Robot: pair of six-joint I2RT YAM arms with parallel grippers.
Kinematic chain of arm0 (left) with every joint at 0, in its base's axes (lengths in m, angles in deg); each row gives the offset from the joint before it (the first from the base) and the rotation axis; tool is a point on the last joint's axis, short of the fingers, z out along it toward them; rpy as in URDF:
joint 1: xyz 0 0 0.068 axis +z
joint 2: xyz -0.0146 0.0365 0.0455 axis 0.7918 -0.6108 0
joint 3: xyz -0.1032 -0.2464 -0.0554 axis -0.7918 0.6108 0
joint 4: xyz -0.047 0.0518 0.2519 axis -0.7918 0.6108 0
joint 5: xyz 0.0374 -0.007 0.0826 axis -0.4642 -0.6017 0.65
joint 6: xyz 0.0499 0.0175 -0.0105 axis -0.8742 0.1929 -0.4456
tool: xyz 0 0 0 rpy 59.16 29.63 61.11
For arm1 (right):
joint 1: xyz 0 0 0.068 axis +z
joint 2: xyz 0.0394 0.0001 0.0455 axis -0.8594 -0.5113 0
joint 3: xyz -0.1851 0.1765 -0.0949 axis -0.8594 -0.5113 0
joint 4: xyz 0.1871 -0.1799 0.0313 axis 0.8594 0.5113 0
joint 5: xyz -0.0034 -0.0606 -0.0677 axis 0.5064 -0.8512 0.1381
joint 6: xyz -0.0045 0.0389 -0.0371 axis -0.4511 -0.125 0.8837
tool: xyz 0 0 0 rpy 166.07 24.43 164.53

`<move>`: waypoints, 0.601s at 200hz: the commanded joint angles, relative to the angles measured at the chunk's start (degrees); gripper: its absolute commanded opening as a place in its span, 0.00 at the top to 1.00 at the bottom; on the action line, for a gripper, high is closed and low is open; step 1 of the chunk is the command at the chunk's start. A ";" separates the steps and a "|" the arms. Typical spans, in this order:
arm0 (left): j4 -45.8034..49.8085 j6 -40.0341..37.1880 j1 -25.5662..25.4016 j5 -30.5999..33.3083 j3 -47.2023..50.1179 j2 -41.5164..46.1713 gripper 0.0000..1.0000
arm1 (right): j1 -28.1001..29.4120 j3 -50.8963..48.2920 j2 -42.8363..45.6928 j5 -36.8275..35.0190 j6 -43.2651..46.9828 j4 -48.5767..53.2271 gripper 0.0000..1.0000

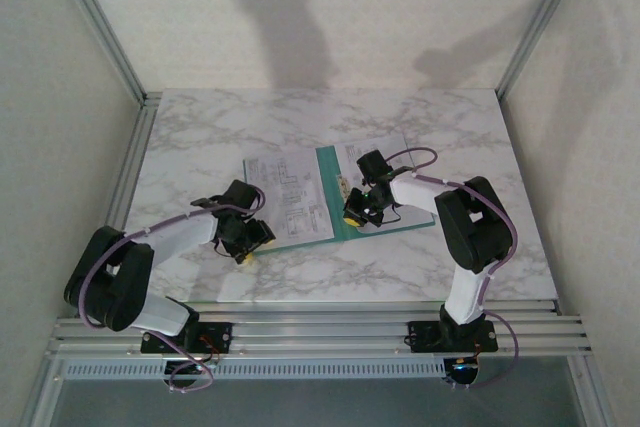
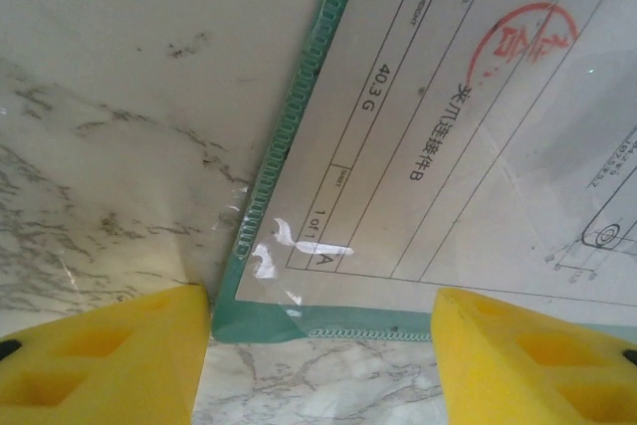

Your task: Put the files into the folder

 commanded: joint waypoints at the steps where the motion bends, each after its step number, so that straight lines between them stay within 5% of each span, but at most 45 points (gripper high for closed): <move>1: -0.85 1.71 -0.91 0.35 -0.62 -1.59 0.40 | 0.54 -1.78 -3.65 -2.58 -0.16 4.77 0.98; 120: -9.06 3.49 -2.47 0.45 -0.29 7.09 0.49 | 0.37 -1.49 -4.49 -1.54 0.65 4.77 0.98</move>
